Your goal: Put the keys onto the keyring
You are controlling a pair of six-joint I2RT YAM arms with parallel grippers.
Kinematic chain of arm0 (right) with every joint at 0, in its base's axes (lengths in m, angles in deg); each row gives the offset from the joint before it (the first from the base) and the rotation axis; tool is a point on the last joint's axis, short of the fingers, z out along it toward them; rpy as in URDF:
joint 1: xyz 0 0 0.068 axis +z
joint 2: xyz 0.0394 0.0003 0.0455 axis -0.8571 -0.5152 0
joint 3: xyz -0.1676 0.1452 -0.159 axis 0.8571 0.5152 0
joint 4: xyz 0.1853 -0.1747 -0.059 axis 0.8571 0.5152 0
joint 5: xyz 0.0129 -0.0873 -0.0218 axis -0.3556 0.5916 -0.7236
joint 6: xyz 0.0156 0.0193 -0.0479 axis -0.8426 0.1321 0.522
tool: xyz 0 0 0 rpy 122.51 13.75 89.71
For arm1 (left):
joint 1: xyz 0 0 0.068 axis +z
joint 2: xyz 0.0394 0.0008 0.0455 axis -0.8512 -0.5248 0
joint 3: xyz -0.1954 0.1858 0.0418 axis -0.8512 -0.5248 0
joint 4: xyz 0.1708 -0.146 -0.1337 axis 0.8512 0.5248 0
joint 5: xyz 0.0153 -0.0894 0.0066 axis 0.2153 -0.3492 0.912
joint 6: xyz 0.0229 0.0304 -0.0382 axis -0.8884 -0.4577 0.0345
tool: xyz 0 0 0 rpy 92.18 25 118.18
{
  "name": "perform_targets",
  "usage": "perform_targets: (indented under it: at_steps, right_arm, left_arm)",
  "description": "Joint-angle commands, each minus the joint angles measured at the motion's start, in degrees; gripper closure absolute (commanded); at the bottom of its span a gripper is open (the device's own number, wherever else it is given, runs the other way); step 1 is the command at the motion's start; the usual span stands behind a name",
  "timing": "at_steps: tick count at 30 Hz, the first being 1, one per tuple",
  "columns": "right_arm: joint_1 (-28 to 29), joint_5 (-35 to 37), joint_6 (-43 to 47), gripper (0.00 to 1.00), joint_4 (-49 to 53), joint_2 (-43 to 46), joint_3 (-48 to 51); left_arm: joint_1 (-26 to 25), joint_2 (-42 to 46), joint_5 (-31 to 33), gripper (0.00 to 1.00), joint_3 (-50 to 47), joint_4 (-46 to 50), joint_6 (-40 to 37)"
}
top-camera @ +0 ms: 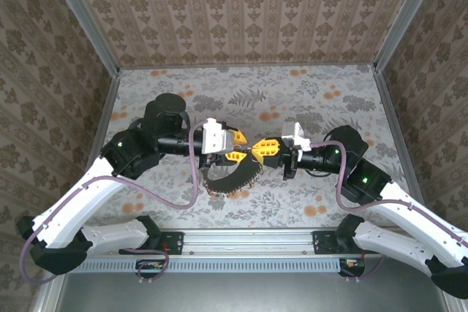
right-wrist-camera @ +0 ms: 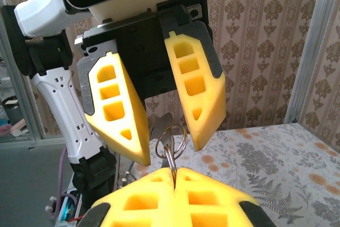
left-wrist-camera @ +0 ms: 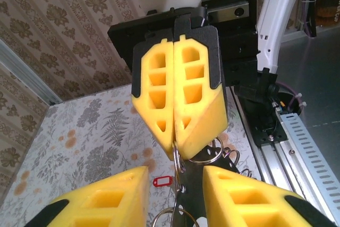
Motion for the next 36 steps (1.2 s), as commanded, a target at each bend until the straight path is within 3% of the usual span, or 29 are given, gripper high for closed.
perform_targets:
  at_steps: [1,9,32,33,35,36]
  right_arm:
    - [-0.3,0.8,-1.7,1.00,-4.6,0.7,0.3]
    - [-0.2,1.1,-2.5,1.00,-5.7,0.7,0.9]
    - [-0.3,3.7,-2.1,1.00,-3.6,-0.6,0.3]
    - [-0.3,3.9,-2.0,1.00,-3.5,-0.7,0.2]
    - [-0.3,4.0,-1.9,1.00,-3.0,-0.8,0.1]
    - [-0.2,4.1,-1.7,1.00,-2.9,-0.8,0.1]
  left_arm:
    - [-0.6,0.2,2.0,0.68,-0.1,1.4,0.3]
    - [-1.2,-0.1,3.1,0.88,-0.3,0.3,-0.3]
    - [-2.3,-3.8,3.2,0.85,0.8,0.7,-1.4]
    - [-2.3,-4.0,3.4,0.86,0.8,0.9,-1.5]
    - [-2.3,-4.4,3.6,1.00,1.1,1.6,-1.9]
    - [-2.3,-4.5,3.6,1.00,1.1,1.7,-2.0]
